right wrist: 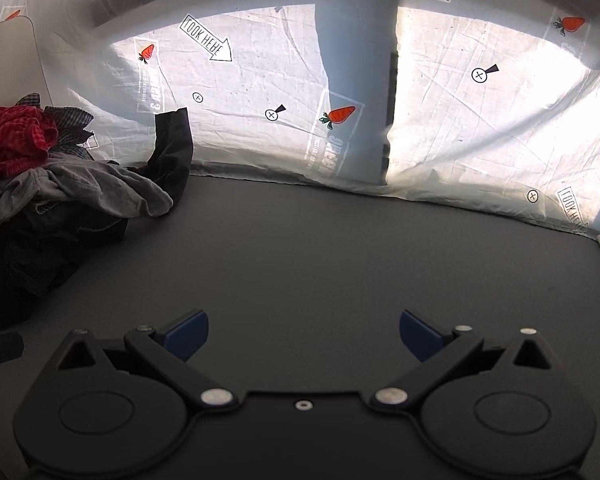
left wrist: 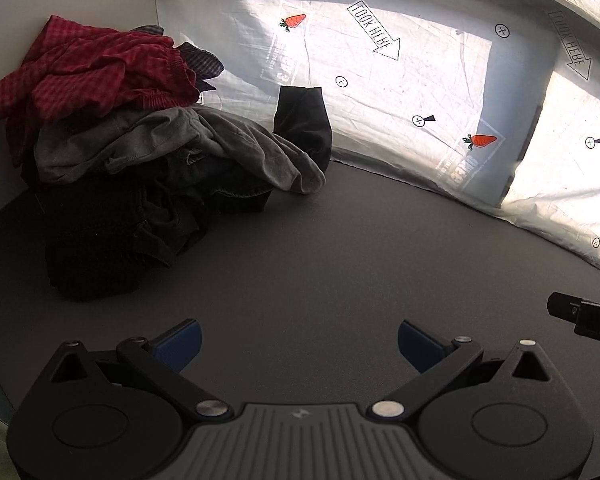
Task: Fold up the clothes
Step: 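Reach the right gripper into the clothes pile and grasp the red gingham shorts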
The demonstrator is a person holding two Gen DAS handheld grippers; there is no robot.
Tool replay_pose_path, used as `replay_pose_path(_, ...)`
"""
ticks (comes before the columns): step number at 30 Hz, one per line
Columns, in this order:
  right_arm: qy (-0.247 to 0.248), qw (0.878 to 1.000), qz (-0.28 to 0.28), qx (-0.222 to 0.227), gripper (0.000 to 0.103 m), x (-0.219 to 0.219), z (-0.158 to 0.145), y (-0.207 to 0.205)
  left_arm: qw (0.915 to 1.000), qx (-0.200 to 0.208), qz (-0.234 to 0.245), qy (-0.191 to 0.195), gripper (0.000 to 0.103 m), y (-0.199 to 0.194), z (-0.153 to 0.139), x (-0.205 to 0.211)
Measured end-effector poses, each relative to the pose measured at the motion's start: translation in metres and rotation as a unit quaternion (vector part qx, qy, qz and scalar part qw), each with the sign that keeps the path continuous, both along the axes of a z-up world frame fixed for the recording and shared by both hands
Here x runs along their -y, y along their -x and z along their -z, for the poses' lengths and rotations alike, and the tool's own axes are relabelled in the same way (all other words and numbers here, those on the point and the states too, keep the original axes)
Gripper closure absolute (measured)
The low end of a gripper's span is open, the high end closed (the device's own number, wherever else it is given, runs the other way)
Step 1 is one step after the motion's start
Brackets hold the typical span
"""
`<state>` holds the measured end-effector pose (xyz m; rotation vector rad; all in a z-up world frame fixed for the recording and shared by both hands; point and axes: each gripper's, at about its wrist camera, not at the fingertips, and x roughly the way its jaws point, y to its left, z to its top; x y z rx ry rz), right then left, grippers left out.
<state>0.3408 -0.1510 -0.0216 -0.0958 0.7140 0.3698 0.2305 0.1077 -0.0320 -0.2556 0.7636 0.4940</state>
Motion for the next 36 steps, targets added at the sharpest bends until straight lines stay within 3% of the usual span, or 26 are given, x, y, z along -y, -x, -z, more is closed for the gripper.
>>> replay_pose_path(9,0.008,0.999,-0.046,0.004,0.0,-0.117,0.004,-0.06,0.9968,0.007,-0.079,-0.004,0.0,-0.034,0.003,-0.125)
replay_pose_path(20,-0.02,0.995,-0.103,0.002,0.001,-0.246,0.003,-0.126,0.9842,-0.001,-0.176,-0.017,0.0,-0.065,0.02,-0.258)
replay_pose_path(25,-0.1,0.985,-0.142,-0.013,0.014,-0.296,-0.016,-0.148,0.9827,0.0,-0.185,-0.002,0.0,-0.071,0.025,-0.292)
replay_pose_path(30,-0.234,0.948,-0.2,-0.078,0.047,-0.341,-0.031,-0.169,0.9852,-0.003,-0.171,-0.001,0.0,-0.077,0.028,-0.303)
replay_pose_path(33,-0.251,0.938,-0.235,-0.056,0.06,-0.366,-0.039,-0.164,0.9859,-0.002,-0.167,0.009,0.0,-0.079,0.029,-0.311)
replay_pose_path(36,-0.253,0.929,-0.267,-0.042,0.062,-0.382,-0.044,-0.156,0.9858,-0.008,-0.166,0.024,0.0,-0.081,0.028,-0.319)
